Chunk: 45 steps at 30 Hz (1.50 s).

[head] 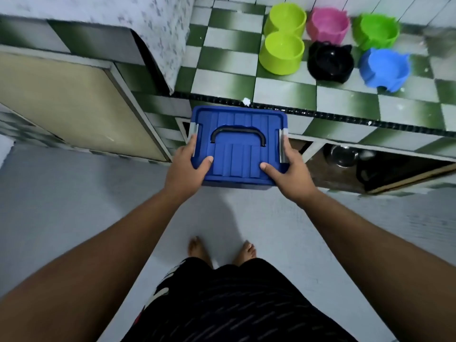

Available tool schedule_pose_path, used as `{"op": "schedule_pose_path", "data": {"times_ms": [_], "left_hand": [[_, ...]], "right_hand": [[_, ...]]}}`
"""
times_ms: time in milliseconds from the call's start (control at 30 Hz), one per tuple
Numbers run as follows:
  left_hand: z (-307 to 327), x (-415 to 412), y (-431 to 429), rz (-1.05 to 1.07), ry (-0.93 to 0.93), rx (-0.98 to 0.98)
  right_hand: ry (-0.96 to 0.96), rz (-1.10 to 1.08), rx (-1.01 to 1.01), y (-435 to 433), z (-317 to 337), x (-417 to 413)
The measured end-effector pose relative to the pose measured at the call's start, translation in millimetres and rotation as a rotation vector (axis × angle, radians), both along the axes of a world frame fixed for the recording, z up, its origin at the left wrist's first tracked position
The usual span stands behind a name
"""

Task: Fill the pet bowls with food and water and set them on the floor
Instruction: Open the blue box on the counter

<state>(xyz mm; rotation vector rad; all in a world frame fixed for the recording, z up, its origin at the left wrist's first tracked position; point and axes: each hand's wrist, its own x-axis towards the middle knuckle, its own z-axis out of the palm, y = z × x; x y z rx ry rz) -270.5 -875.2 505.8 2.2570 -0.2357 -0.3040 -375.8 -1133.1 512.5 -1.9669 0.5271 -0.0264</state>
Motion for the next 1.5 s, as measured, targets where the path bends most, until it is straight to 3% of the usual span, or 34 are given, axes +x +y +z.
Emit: {"op": "schedule_pose_path", "data": {"times_ms": [367,500,633,1033,1200,1500], "left_hand": [[88.8,67.1,-24.0,0.091,-0.18,-0.08],[95.6,96.0,-35.4,0.234,-0.083,-0.176],[93.2,121.8,-48.7,0.376,0.096,-0.39],[105.3,178.4,-91.0,0.641,0.466,-0.857],[101.6,190.1,-115.4,0.696,0.512,-0.92],[79.0,210.4,-147.6,0.762,0.513,-0.86]], "right_hand": [[-0.214,0.019,-0.111,-24.2,85.1,81.7],[-0.18,0.134,-0.123,-45.7,111.2,144.7],[-0.071,0.252,-0.172,-68.0,131.7,218.9],[0.129,0.39,-0.378,-97.0,155.5,391.5],[0.124,0.464,-0.435,-98.2,147.4,450.5],[0.138,0.502,-0.452,-100.1,116.2,514.4]]}}
